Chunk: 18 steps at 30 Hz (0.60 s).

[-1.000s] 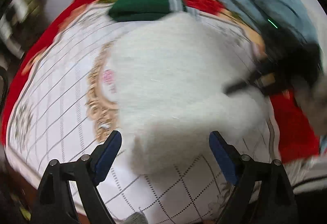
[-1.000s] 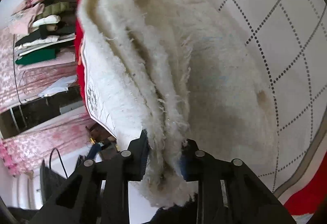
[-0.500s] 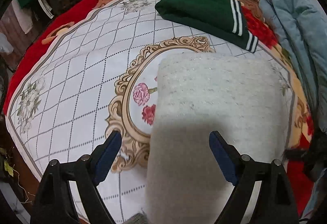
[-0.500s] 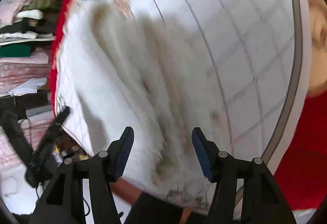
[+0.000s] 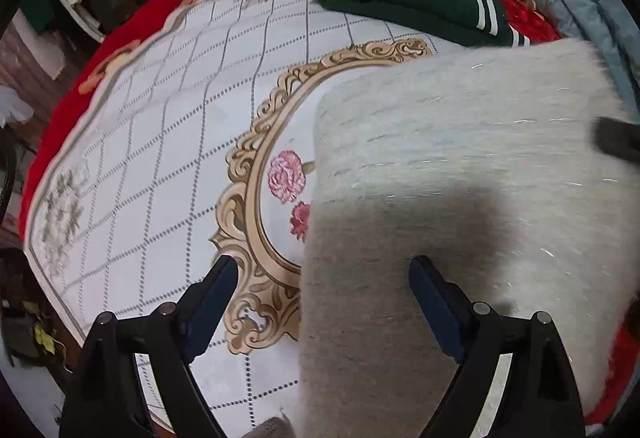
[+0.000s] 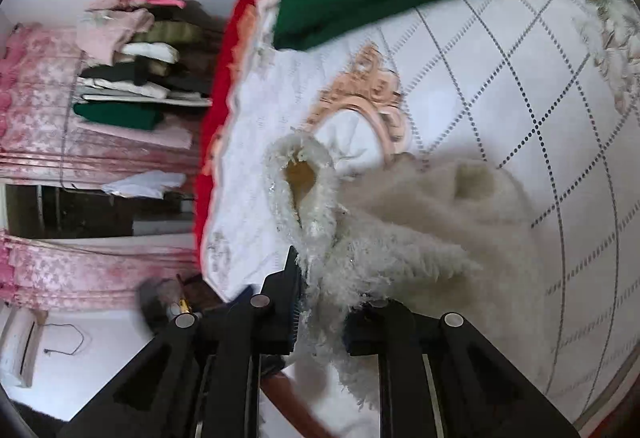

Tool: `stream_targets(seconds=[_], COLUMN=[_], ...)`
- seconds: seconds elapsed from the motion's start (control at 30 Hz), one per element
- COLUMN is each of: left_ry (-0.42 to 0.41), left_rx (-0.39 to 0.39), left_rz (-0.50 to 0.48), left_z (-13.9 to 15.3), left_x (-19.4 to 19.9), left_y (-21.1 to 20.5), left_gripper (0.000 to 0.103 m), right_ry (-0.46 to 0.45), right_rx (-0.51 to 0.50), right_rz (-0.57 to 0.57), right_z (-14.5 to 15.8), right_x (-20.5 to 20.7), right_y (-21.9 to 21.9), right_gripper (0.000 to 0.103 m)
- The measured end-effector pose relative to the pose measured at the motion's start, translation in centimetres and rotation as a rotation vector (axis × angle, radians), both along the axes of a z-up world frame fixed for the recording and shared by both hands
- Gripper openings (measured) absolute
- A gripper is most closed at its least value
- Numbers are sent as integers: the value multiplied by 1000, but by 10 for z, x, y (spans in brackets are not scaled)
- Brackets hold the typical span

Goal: Fold large clothes

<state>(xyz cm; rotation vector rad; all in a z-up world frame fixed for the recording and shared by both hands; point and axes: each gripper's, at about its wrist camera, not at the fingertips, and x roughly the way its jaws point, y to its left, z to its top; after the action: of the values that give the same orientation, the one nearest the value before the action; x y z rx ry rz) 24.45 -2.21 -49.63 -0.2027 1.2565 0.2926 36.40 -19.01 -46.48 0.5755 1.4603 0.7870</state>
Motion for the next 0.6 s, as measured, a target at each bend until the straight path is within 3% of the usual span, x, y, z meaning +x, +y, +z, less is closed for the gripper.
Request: stream_targets(seconds=[0.1,0.2,0.3,0.37,0.4,0.43,0.57,0.6], left_ry=[6,27,15,22,22,22,3,-4], left_rx=[-11,11,-16,-2,-7,-15,-36,-34], left_rz=[-9,-28,-16,-16,-9,0,30,33], left_z=[-2,-6,-4,-2,-1,1,20,27], left_x=[1,2,1,2,1,0,-4,-4], left_y=[-3,-7,-5,-5,-3,-1,8,10], left_gripper=[90,90,90,90,90,90,90,90], right_ry=[21,107,113,105,106,103,30,-12], right_rx=[-110,-350,-432,-474,-483,-480,-439,-445], right_rz=[-111,-215,-199,-121,-91,-81,-50,-56], right_z=[-6,-62,-90,-85,-76,-72,-32,-20], right_x=[-6,-3,4,13,17,20,12,5], right_y=[-23,-50,-48,-32,-27,-22,-21,-21], right_gripper=[16,16,15,18,22,33,48,64])
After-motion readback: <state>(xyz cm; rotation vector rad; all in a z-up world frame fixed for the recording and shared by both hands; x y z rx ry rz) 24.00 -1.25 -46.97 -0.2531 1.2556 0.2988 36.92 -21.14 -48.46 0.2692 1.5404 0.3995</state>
